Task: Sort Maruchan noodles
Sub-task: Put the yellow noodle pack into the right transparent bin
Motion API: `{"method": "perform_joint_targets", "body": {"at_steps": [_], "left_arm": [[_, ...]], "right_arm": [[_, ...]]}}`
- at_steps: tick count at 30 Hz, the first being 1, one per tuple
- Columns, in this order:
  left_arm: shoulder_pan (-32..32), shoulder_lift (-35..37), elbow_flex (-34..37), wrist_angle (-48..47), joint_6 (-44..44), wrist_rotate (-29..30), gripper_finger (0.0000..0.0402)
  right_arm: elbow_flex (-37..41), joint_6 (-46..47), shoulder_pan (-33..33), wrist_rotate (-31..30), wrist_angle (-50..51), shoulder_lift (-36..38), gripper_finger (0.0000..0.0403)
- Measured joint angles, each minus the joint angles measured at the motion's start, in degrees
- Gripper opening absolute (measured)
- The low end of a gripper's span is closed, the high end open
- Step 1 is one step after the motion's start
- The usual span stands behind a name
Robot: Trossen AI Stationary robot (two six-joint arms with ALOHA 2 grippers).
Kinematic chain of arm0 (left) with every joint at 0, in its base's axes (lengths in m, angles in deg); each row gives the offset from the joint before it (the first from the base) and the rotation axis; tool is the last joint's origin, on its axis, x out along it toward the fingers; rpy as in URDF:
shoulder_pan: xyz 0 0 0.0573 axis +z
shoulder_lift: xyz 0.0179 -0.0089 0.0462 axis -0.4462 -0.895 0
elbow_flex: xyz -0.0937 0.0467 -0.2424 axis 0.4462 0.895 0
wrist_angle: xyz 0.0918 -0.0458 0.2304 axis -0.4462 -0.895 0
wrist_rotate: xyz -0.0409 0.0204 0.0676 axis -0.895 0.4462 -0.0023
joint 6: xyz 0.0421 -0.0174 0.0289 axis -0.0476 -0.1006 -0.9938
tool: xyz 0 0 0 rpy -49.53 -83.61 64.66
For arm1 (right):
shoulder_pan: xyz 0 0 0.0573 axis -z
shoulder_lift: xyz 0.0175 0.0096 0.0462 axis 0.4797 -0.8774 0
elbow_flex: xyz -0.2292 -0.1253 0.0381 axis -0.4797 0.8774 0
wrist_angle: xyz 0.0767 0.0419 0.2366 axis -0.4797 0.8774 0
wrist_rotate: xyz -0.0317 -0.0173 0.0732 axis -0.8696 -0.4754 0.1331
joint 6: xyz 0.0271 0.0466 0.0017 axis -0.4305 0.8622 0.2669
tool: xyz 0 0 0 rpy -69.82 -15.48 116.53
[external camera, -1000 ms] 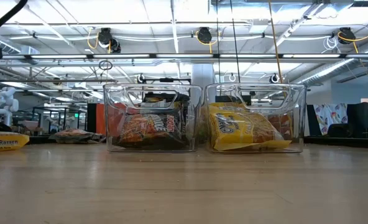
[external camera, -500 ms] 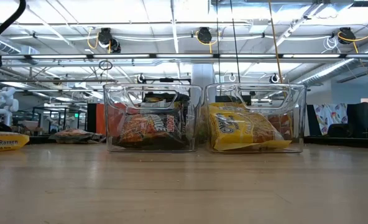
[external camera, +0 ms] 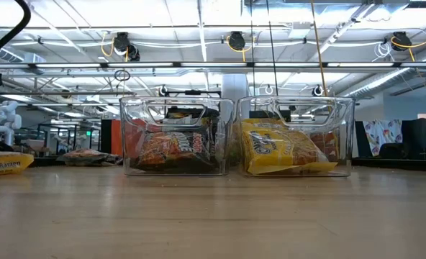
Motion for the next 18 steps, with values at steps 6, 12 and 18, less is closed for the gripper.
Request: {"method": "perform_joint_targets", "body": {"at_steps": [6,12,18], "left_arm": [[1.76,-0.04,0.07,0.54,5.56,-1.77,0.0007],[4.47,1.53,0.18,1.05,12.0,-3.26,0.0003],[7.34,6.38,-1.69,1.42,13.35,-0.81,0.0002]], "right_arm": [[0.0,0.0,0.0,0.0,0.0,0.0,0.0],[0.0,0.02,0.0,0.0,-0.02,0.0,0.0],[0.0,0.09,0.0,0.0,-0.02,0.0,0.0]]}}
